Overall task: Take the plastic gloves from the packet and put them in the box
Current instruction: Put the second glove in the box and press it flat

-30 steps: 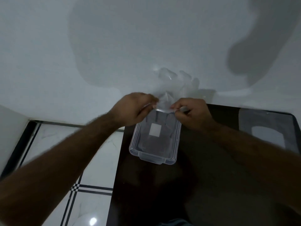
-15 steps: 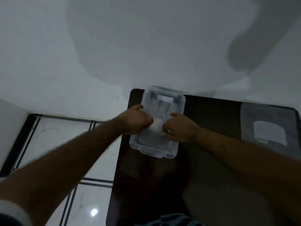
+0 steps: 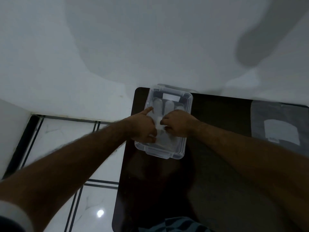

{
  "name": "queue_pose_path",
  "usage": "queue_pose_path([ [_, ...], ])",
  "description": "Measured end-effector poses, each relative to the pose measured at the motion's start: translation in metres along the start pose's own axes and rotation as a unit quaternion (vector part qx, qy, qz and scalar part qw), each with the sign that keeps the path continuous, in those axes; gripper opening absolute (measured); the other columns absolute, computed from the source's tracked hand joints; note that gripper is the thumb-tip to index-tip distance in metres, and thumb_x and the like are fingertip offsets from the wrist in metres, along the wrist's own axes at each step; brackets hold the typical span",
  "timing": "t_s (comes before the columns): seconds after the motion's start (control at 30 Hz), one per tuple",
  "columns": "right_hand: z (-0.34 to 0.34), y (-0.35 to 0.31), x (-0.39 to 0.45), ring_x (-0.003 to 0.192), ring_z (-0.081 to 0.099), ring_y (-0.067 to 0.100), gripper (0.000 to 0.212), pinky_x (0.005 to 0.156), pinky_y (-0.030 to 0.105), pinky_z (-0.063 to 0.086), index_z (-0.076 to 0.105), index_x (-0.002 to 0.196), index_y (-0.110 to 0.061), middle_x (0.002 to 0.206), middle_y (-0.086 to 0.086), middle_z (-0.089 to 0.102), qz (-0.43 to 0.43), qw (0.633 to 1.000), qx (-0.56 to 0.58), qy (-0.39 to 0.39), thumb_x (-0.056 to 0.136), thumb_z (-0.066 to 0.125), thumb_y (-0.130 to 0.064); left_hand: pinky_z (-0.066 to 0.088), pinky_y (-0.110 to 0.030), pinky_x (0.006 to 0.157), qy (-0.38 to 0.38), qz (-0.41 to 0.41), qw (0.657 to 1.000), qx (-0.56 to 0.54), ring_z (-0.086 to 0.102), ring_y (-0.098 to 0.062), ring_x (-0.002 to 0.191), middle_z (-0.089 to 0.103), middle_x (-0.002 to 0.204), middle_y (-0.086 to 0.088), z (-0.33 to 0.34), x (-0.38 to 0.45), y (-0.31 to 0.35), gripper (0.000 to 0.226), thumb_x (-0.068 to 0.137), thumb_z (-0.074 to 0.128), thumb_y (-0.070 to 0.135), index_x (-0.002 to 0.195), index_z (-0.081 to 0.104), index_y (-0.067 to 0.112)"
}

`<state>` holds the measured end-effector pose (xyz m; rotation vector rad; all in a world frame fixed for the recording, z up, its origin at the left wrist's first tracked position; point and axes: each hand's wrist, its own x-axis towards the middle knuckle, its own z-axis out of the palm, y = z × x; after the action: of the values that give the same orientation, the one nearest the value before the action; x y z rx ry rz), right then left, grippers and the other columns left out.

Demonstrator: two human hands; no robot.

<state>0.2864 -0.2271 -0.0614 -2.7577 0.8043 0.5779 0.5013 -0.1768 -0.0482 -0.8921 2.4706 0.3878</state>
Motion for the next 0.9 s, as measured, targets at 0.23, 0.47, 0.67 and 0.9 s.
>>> queue_pose_path([
  [0.23, -0.006, -0.012, 0.008, 0.139, 0.052, 0.032, 0.068, 0.118, 0.053, 0.039, 0.048, 0.153, -0.023, 0.156, 0.01, 0.051, 0.035, 0.996, -0.071, -0.04, 0.096, 0.064, -0.058, -0.008, -0.066, 0.127, -0.03, -0.02, 0.999, 0.029, 0.061, -0.02, 0.132, 0.077, 0.115, 0.003, 0.001, 0.001, 0.007, 0.058, 0.109, 0.028, 0.062, 0.124, 0.074, 0.03],
  [0.47, -0.009, -0.018, -0.002, 0.116, 0.062, 0.026, 0.062, 0.107, 0.047, 0.042, 0.063, 0.132, -0.022, 0.129, 0.006, 0.067, 0.084, 0.993, -0.078, -0.027, 0.089, 0.066, -0.067, -0.005, -0.061, 0.127, 0.084, -0.077, 0.99, 0.079, 0.056, -0.024, 0.14, 0.075, 0.128, 0.0, -0.007, 0.021, 0.001, 0.03, 0.101, 0.057, 0.041, 0.119, 0.075, 0.026],
  [0.67, -0.006, -0.022, -0.003, 0.113, 0.063, 0.025, 0.054, 0.112, 0.05, 0.036, 0.067, 0.124, -0.026, 0.121, 0.002, 0.069, 0.078, 0.986, -0.119, -0.084, 0.087, 0.071, -0.066, -0.007, -0.07, 0.126, 0.034, -0.114, 0.989, 0.089, 0.064, -0.023, 0.121, 0.077, 0.099, 0.002, -0.011, 0.025, 0.004, 0.022, 0.1, 0.059, 0.036, 0.1, 0.077, 0.023],
  [0.9, -0.012, -0.024, -0.011, 0.121, 0.061, 0.024, 0.047, 0.115, 0.049, 0.034, 0.064, 0.137, -0.026, 0.129, 0.002, 0.068, 0.013, 0.987, -0.116, -0.112, 0.099, 0.062, -0.053, -0.002, -0.067, 0.128, 0.016, -0.107, 0.992, 0.062, 0.053, -0.027, 0.141, 0.074, 0.122, -0.004, -0.009, 0.007, 0.021, 0.026, 0.106, 0.056, 0.033, 0.117, 0.073, 0.017],
])
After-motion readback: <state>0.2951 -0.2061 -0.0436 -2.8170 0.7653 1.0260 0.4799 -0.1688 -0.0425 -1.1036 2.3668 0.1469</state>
